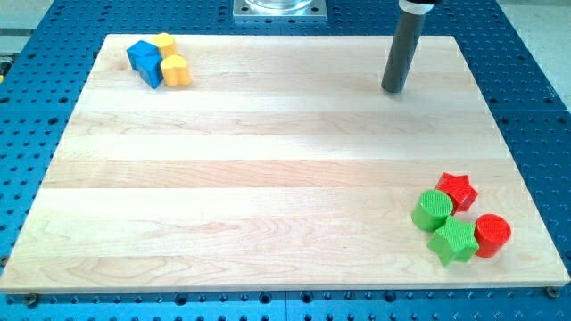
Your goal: Slide your arm diagonally bottom left to the triangle
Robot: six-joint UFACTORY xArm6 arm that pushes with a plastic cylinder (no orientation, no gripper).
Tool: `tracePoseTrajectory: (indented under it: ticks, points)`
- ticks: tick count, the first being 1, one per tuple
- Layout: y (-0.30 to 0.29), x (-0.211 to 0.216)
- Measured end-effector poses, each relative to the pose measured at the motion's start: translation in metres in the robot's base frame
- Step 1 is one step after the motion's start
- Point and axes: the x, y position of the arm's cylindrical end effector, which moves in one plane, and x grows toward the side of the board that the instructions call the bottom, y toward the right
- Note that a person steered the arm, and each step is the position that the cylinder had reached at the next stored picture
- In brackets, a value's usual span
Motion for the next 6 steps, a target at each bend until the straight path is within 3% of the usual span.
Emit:
tracePoseTrajectory:
  ticks: [3, 4, 6]
  points:
    - [-0.003, 0.052]
    - [-0.123, 0.052]
    - [-0.374, 0.096]
